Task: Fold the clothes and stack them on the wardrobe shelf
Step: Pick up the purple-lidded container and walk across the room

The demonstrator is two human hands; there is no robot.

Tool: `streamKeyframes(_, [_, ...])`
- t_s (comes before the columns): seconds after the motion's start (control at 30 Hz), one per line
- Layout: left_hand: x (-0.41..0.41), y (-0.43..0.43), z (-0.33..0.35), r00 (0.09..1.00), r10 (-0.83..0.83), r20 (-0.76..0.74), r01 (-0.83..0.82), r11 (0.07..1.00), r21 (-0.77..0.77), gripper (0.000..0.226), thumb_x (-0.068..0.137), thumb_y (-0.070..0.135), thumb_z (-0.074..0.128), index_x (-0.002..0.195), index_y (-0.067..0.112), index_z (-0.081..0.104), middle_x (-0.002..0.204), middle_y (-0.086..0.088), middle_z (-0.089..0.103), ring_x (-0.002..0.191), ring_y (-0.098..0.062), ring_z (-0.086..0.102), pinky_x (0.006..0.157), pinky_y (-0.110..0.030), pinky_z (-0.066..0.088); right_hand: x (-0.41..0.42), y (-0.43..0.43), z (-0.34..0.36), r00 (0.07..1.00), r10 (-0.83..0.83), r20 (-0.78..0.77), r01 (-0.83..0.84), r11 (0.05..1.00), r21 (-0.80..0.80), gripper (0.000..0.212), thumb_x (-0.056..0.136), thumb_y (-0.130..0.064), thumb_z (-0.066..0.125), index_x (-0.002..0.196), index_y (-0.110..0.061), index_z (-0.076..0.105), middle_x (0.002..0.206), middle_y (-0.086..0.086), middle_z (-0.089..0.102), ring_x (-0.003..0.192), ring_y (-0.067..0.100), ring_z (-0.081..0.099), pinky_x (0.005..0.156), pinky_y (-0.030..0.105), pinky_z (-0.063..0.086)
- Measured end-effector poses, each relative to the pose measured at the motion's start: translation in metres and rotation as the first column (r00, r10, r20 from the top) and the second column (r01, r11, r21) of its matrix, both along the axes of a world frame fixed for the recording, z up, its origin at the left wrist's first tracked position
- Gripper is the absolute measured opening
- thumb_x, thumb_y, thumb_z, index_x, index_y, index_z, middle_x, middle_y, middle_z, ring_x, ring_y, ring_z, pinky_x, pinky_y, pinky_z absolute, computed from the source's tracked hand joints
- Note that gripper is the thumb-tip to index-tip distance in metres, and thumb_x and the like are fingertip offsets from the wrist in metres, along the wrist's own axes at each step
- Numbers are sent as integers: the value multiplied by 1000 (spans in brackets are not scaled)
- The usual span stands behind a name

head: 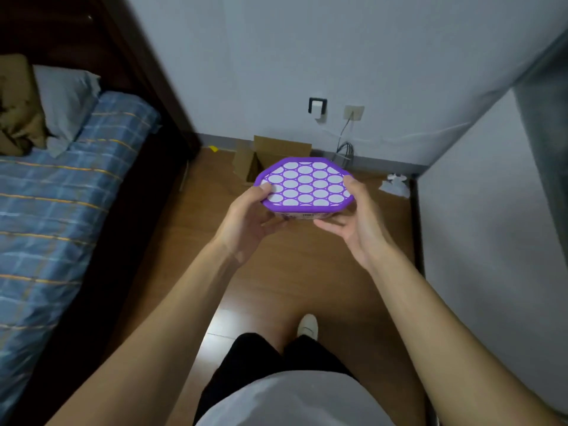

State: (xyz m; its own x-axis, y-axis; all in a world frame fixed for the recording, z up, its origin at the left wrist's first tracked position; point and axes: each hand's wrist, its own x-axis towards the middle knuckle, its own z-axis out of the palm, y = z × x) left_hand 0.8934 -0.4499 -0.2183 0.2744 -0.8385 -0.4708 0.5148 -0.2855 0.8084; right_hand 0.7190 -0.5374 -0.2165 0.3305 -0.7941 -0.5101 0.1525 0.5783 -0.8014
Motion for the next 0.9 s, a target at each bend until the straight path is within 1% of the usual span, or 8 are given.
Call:
streamKeyframes(0.07, [25, -30, -3, 1000, 17, 16, -18, 1000, 9, 41, 84, 38, 62, 118, 15, 61, 120, -10, 71, 105, -24, 69, 83, -37, 59, 25, -32, -6, 1000, 19, 16, -20, 1000, 10, 22, 91, -44, 63, 108, -30, 62, 116, 0, 70, 108, 24, 69, 87, 49, 59])
streamKeyframes(0.13, [51, -59, -8, 999, 31, 23, -31, 999, 17, 36, 83, 37, 62, 113, 18, 63, 114, -9, 72, 103, -23, 70, 85, -38, 59, 50, -62, -13, 999, 38, 15, -38, 999, 33, 18, 95, -39, 60, 109, -29, 61, 119, 1, 68, 114, 23, 65, 91, 50, 57])
streamKeyframes(0.3, [126, -136, -40, 1000, 18, 18, -18, 999, 50, 36, 83, 37, 61, 112, 17, 65, 113, -8, 72, 107, -23, 67, 94, -44, 53, 119, -135, -38, 998, 47, -44, -43, 996, 80, 35, 98, -32, 57, 129, -18, 52, 128, 5, 64, 117, 22, 63, 97, 50, 53])
streamKeyframes(0.47, [193, -221, -96, 993, -84, -80, 87, 995, 39, 35, 91, 37, 56, 121, 20, 64, 115, -3, 70, 109, -19, 63, 90, -36, 50, 188, -207, -77, 978, -46, -203, 60, 996, 64, 43, 100, -33, 53, 139, -16, 47, 127, 3, 64, 114, 19, 64, 89, 39, 56])
streamKeyframes(0.6, [237, -283, -136, 989, -125, -80, 130, 990, 58, 48, 96, 33, 54, 139, 12, 53, 128, -9, 65, 120, -25, 60, 104, -42, 48, 234, -263, -115, 956, -120, -269, 148, 985, 88, 32, 103, -30, 49, 132, -19, 51, 119, 1, 67, 105, 18, 68, 76, 32, 60])
streamKeyframes(0.7, [262, -320, -163, 987, -112, -120, 124, 987, 100, 57, 87, 35, 58, 139, 12, 53, 124, -8, 67, 115, -23, 62, 97, -39, 51, 260, -299, -146, 944, -118, -308, 151, 985, 86, 26, 104, -28, 46, 127, -21, 54, 119, 2, 66, 103, 17, 69, 75, 31, 60])
streamKeyframes(0.8, [281, -354, -203, 990, -57, -132, 78, 984, 161, 56, 83, 36, 58, 132, 9, 57, 118, -7, 67, 110, -21, 63, 94, -41, 51, 282, -330, -188, 939, -105, -326, 141, 986, 88, 17, 103, -27, 45, 111, -30, 60, 120, 1, 64, 103, 16, 68, 74, 30, 59])
streamKeyframes(0.9, [295, -384, -257, 993, -35, -117, 60, 974, 220, 34, 90, 39, 56, 113, 15, 63, 105, -2, 71, 100, -17, 67, 89, -39, 54, 300, -358, -243, 933, -72, -352, 118, 987, 111, 16, 102, -29, 47, 105, -35, 61, 115, -3, 66, 98, 13, 69, 70, 27, 58])
